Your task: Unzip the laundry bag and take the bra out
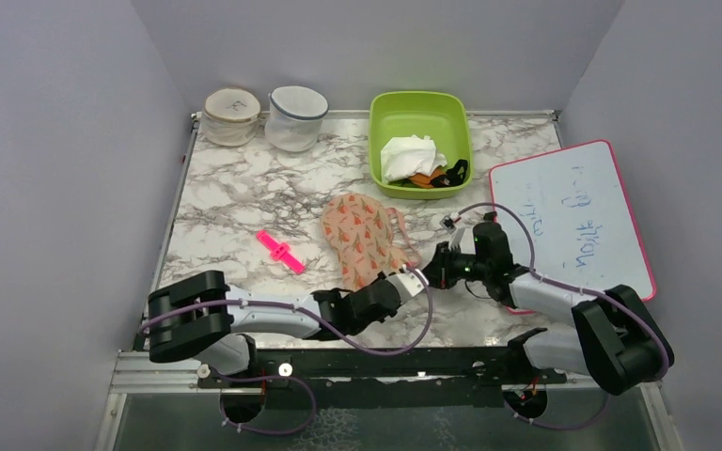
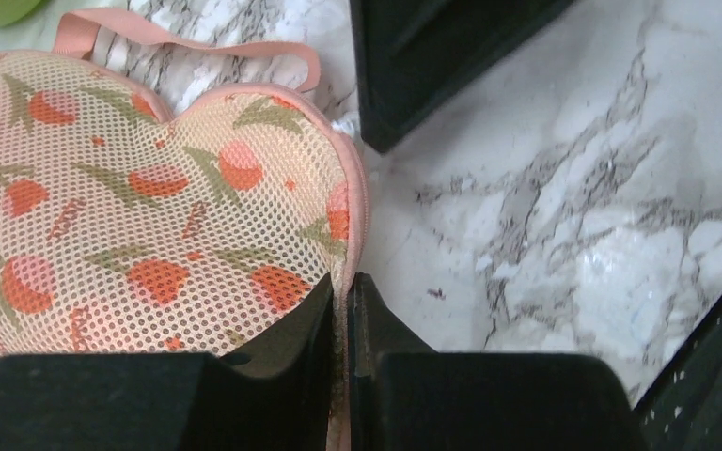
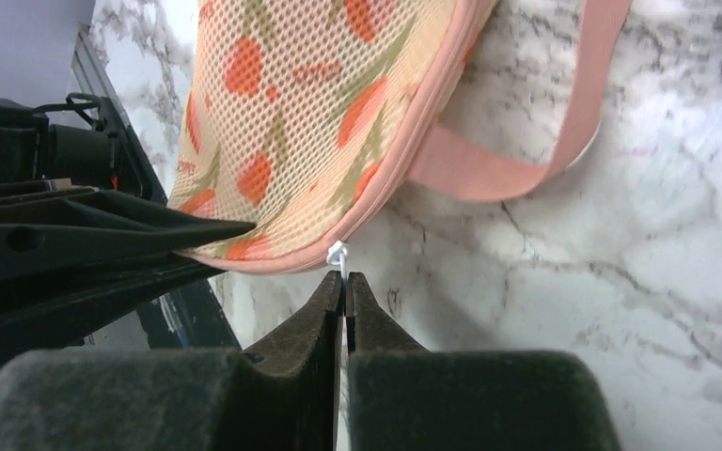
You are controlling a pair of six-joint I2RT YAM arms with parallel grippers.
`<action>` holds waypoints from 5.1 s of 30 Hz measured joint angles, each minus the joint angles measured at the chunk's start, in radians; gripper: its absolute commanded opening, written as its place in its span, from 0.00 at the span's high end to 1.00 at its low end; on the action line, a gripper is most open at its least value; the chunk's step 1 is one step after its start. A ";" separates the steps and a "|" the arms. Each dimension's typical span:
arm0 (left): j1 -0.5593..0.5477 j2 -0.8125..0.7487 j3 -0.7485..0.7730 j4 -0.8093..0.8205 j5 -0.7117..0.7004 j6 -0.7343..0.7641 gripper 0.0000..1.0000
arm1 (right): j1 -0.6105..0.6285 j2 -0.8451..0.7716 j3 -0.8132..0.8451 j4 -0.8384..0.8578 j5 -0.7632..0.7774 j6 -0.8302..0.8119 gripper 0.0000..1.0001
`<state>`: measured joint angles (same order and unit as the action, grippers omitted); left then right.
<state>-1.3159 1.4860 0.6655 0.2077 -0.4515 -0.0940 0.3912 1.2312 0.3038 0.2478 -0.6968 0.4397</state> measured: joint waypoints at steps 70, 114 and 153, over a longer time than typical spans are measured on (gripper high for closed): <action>0.006 -0.320 -0.197 -0.127 -0.065 -0.181 1.00 | 0.161 0.343 0.166 0.232 0.098 0.057 0.99; 0.030 0.013 0.031 0.014 -0.005 -0.001 0.63 | 0.058 -0.053 -0.011 0.044 0.106 0.021 0.99; 0.066 -0.199 -0.184 0.114 0.200 0.133 1.00 | -0.071 0.075 0.072 0.093 0.187 0.045 0.99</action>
<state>-1.2495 1.2869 0.4812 0.3222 -0.2516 0.0391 0.3199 1.3060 0.3763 0.3405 -0.5102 0.4847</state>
